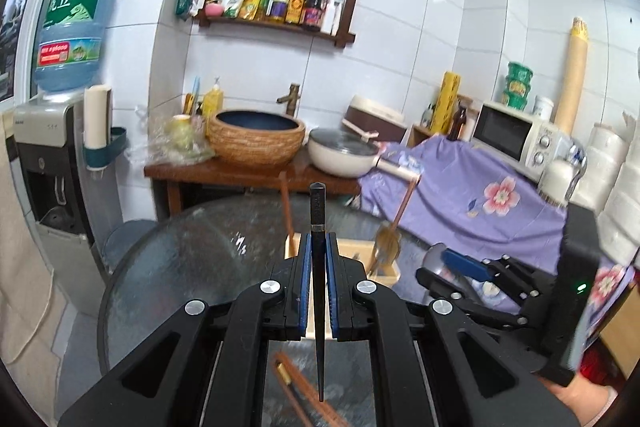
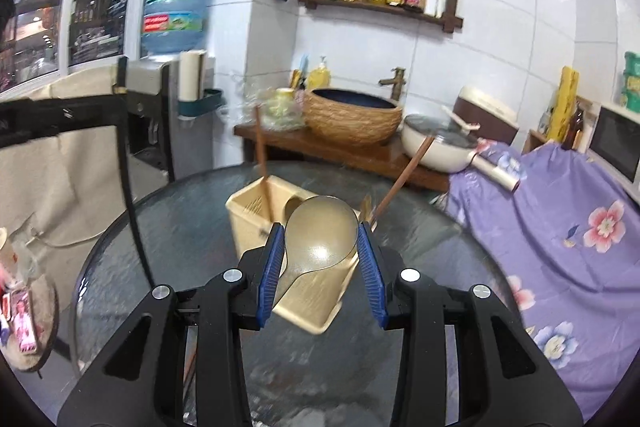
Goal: Organize utensils
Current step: 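Lift the black chopstick and clear spoon and carry them over the holder, then lower the chopstick and clear spoon into the holder and open both tools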
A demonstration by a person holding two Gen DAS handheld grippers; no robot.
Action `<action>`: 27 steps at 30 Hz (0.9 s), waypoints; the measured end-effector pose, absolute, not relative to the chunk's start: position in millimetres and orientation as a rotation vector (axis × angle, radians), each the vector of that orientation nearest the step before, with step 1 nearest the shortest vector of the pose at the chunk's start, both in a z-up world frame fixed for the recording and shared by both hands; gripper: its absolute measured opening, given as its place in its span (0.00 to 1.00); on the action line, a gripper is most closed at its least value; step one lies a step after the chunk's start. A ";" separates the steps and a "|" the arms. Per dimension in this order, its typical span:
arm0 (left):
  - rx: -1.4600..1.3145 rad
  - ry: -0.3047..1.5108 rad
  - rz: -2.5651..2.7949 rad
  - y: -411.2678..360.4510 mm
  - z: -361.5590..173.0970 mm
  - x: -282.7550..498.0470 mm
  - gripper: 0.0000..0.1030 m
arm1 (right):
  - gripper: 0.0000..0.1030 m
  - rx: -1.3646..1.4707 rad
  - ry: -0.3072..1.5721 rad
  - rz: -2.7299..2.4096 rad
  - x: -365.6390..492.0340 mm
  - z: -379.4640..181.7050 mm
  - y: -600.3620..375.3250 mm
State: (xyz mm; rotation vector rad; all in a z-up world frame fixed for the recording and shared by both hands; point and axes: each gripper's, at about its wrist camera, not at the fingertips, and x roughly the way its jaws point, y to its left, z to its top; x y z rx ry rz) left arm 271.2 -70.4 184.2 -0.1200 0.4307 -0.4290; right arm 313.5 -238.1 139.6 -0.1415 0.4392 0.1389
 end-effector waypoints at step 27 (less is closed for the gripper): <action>-0.206 0.349 -0.271 -107.1 196.4 371.2 0.07 | 0.37 -0.342 0.291 -0.149 417.0 157.3 -224.6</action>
